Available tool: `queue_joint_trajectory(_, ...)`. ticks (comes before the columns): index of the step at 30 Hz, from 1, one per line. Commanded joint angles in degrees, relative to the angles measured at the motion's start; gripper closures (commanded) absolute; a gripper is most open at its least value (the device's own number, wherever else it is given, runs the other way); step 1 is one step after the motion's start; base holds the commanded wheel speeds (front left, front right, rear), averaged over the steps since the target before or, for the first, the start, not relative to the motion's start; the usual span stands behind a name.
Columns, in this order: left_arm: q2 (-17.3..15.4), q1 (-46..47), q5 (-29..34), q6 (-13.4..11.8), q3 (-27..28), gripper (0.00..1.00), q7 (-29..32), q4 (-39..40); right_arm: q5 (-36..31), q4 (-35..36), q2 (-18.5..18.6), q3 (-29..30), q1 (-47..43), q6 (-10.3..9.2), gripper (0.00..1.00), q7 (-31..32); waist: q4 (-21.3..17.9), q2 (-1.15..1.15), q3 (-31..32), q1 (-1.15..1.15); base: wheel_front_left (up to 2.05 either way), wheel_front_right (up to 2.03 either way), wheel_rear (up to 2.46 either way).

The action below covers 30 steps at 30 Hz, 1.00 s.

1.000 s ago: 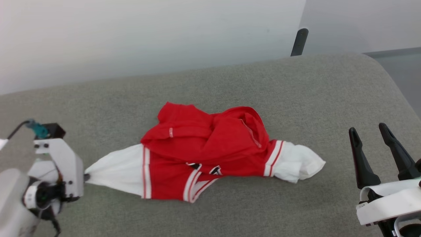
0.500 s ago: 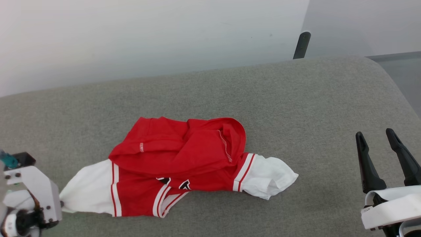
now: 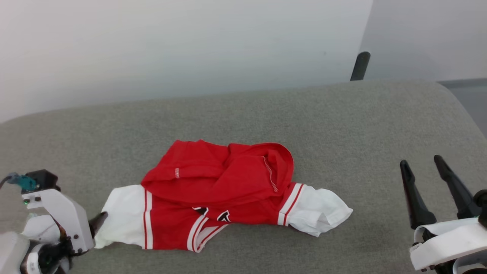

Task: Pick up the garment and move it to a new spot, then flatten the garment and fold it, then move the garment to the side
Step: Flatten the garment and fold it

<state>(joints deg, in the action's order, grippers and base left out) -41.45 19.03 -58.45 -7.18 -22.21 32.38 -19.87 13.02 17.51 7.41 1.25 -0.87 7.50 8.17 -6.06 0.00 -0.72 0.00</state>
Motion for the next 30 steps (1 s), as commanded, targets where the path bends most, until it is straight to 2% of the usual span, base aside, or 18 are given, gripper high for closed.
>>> queue_joint_trajectory(1,0.1,-0.9,0.3,0.6,0.5,0.0,-1.4,0.9,0.0,-0.2,0.3,-0.4,-0.9,-0.02,0.0,0.3,1.0,0.0,1.1,0.0,0.0,0.0,0.0)
queue_joint_trajectory(12,0.7,-9.4,3.6,2.9,4.5,0.0,-20.0,10.7,1.2,-1.4,1.4,-1.9,-2.4,-0.02,0.0,1.8,4.7,0.0,4.3,0.0,0.0,0.0,0.0)
queue_joint_trajectory(19,1.5,-17.3,5.2,2.3,7.3,0.0,-30.9,15.1,1.9,-2.0,1.1,-1.9,-3.4,-0.02,0.0,1.5,7.0,0.0,5.9,0.0,0.0,0.0,0.0)
queue_joint_trajectory(24,2.3,-21.9,4.8,2.0,8.8,0.0,-35.2,17.4,1.9,-2.0,1.1,-1.2,-4.5,-0.02,0.0,1.2,8.6,0.0,6.6,0.0,0.0,0.0,0.0)
queue_joint_trajectory(30,2.2,-24.5,4.2,1.6,9.5,0.0,-36.4,19.5,1.9,-1.9,0.9,-0.4,-5.1,-0.02,0.0,0.6,10.0,0.0,6.7,0.0,0.0,0.0,0.0)
